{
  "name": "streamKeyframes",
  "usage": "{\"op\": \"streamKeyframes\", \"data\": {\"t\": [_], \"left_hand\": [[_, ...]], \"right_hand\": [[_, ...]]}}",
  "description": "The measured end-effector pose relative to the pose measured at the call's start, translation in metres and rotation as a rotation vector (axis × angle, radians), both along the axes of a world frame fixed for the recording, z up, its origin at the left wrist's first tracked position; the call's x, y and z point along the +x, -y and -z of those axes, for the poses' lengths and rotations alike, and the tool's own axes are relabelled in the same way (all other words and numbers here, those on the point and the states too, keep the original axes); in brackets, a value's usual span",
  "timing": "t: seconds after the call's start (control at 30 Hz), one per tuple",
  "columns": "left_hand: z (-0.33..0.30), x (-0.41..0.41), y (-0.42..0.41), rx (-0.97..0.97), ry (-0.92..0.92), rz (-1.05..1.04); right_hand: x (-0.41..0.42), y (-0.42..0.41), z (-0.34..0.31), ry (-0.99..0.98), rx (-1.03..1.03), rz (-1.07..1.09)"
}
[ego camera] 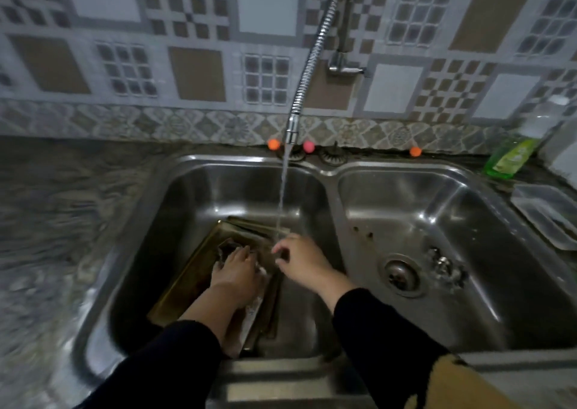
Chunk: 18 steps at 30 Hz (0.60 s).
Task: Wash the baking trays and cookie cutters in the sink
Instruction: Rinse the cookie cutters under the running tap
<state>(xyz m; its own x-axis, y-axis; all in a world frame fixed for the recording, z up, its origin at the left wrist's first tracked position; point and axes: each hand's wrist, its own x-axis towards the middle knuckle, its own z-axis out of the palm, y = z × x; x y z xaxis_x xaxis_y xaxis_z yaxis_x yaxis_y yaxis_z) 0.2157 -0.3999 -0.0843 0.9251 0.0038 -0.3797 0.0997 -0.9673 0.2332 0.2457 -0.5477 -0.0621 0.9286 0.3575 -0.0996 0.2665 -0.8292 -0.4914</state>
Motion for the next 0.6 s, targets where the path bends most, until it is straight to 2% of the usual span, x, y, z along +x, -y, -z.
{"op": "streamKeyframes", "data": {"t": [0.13,0.33,0.4,0.5,0.6], "left_hand": [[0.015,-0.011,-0.034,-0.029,-0.11,-0.025],[0.023,-0.001,-0.05,-0.189,-0.096,-0.069],[0.024,0.002,-0.05,-0.263,-0.076,-0.127],[0.019,0.008,-0.043,-0.391,-0.017,-0.232],[0.003,0.012,-0.025,-0.708,-0.001,-0.436]], "right_hand": [[-0.008,-0.045,0.049,-0.144,-0.062,-0.112],[0.01,-0.063,0.092,-0.225,-0.072,-0.007],[0.014,-0.061,0.089,-0.218,-0.035,0.049],[0.013,-0.06,0.06,-0.287,0.189,0.197],[0.017,-0.051,0.029,-0.301,0.368,0.302]]}}
